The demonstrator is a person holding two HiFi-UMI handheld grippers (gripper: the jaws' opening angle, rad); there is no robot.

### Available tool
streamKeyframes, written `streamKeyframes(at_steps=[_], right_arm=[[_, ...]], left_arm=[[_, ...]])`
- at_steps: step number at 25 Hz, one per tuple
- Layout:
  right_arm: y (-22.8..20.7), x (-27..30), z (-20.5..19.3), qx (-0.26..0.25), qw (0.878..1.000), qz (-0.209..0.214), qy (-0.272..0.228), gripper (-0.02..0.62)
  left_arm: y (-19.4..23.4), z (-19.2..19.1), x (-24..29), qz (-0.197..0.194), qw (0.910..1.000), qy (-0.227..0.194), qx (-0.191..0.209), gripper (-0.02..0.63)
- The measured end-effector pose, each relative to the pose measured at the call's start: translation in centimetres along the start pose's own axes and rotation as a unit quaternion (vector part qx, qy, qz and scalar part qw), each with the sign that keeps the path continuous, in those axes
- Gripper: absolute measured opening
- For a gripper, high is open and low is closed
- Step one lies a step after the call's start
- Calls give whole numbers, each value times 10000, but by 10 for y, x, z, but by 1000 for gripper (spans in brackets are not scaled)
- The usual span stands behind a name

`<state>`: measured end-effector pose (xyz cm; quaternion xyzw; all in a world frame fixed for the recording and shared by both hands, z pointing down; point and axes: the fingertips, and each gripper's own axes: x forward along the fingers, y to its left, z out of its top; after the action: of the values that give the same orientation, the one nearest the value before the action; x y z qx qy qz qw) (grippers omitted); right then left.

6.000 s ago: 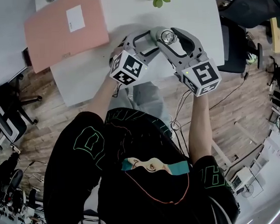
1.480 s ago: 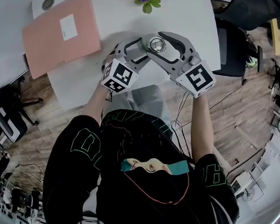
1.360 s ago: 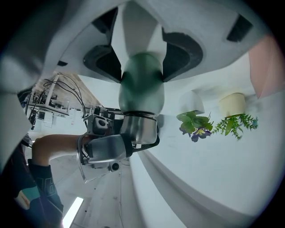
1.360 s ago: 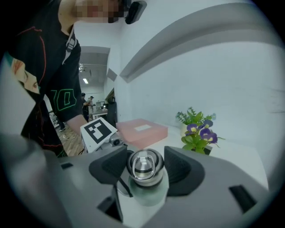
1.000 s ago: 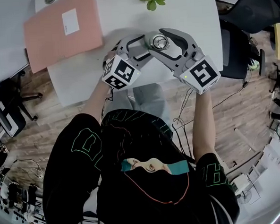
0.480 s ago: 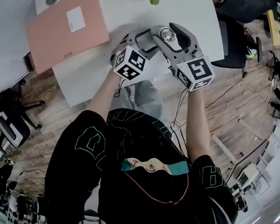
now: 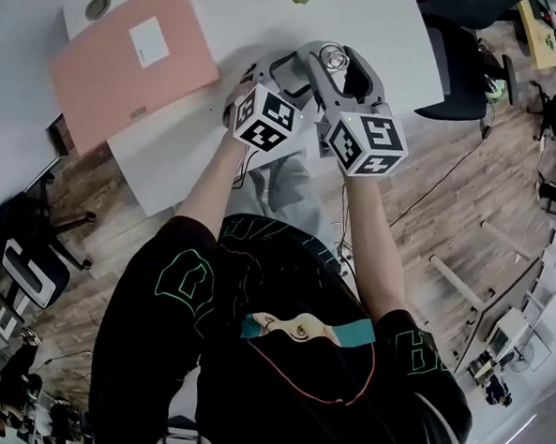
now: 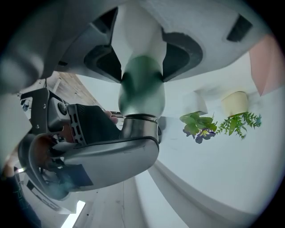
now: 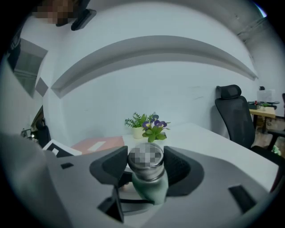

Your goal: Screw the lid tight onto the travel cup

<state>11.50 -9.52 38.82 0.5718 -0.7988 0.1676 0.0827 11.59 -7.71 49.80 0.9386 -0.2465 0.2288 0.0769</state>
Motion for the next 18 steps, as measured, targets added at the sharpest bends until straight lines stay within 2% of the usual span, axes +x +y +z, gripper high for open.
streamKeyframes(at_steps=[4,8,18], right_arm=[[0,-3,3,-481,9986,190,124,257],[6,-7,9,-889,9934,699,184,259],[11,-3,1,-1658,9641,1995,568,270]], left_arm=[[0,0,1,-9,10000,10,6,299],[0,0,-1,-5,10000,20,13,299],[-2,-2,-1,3,10000,30,23,299]])
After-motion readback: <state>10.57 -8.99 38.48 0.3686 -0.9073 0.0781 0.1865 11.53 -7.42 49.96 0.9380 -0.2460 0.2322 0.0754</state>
